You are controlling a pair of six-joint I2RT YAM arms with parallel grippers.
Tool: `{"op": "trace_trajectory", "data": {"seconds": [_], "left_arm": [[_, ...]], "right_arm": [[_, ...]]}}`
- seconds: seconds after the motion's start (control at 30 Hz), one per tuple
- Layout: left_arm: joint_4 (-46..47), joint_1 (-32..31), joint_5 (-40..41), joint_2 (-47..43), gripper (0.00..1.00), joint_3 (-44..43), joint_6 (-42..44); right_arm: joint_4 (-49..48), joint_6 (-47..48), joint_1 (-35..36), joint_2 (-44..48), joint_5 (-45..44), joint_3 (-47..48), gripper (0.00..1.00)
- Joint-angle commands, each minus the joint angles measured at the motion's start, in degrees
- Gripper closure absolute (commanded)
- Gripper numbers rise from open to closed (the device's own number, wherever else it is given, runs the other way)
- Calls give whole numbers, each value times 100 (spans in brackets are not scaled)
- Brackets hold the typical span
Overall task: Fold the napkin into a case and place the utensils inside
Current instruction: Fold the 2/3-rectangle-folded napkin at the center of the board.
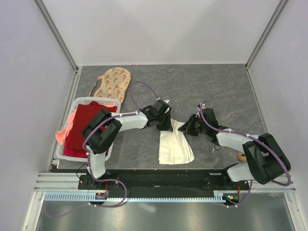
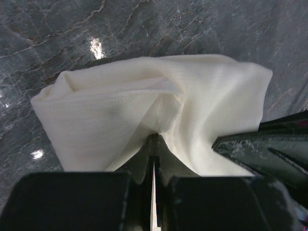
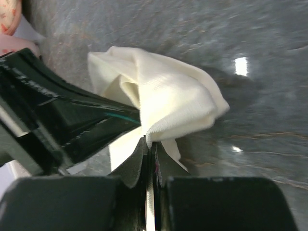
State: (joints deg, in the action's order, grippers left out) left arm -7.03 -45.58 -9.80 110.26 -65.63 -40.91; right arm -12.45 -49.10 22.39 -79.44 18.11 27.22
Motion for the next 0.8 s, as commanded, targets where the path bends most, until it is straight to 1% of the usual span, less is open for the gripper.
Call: {"op": "trace_trajectory", "data": {"seconds": [0.0, 0.17, 0.27, 0.37, 0.5, 0.67, 0.77], "left_arm": [[351, 6, -101, 180, 98, 146, -75], [561, 6, -224, 198, 98, 269, -189], [597, 6, -294, 172, 98, 305, -225], [606, 6, -382, 40, 98, 366, -286], [615, 6, -417, -223, 98, 533, -401], [641, -3, -479, -513, 98, 674, -550], [571, -29, -391, -680, 98, 656, -437]], "right_arm": [[-169, -520, 466, 17, -246, 380, 100], [-328, -1240, 959, -300, -728, 521, 100], [-504, -1637, 1152, -449, -1106, 460, 100], [-740, -1910, 1180, -485, -1248, 267, 100], [-452, -1937, 1180, -231, -1774, 178, 100], [-31, -2068, 1197, 86, -2197, 230, 100], [145, -2208, 1276, 157, -2417, 231, 100]]}}
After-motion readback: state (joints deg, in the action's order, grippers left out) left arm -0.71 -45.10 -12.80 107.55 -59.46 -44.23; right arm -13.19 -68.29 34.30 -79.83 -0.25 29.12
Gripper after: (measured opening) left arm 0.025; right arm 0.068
